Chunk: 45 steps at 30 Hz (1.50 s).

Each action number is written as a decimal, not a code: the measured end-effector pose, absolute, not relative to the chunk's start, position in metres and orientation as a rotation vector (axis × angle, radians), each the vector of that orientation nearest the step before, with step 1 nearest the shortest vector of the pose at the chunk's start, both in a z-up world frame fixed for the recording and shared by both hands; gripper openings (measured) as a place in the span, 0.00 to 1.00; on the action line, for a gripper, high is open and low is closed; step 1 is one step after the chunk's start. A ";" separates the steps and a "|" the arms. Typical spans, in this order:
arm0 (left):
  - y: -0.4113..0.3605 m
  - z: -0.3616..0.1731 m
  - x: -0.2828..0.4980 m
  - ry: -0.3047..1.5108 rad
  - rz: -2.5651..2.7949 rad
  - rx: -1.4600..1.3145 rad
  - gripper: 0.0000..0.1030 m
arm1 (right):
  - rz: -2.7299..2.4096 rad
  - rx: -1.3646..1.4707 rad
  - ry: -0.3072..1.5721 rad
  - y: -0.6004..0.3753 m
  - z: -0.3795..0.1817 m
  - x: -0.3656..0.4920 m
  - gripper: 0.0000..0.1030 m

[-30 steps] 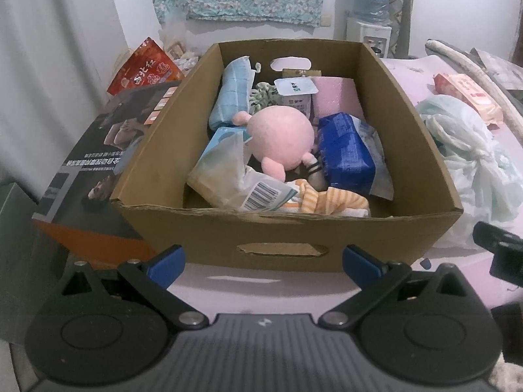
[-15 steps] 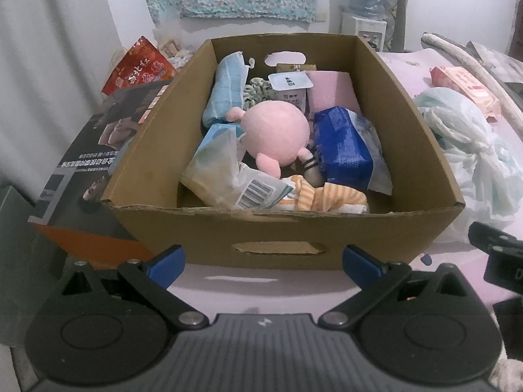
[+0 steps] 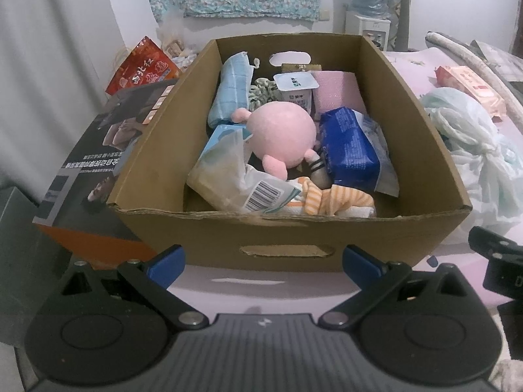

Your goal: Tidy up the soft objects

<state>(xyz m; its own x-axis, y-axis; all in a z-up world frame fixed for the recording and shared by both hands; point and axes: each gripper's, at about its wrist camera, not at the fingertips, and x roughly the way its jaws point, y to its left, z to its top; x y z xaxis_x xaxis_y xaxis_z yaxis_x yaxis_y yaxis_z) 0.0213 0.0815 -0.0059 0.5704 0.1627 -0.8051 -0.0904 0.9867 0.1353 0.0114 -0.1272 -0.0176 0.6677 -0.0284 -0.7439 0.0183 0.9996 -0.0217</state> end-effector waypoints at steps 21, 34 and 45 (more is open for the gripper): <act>0.080 -0.008 0.023 0.960 0.143 0.092 1.00 | -0.023 -0.010 0.847 -0.128 -0.019 0.015 0.99; 0.080 -0.009 0.023 0.961 0.142 0.092 1.00 | -0.022 -0.007 0.851 -0.128 -0.020 0.014 0.99; 0.080 -0.009 0.022 0.963 0.141 0.091 1.00 | -0.020 -0.007 0.853 -0.127 -0.021 0.014 0.99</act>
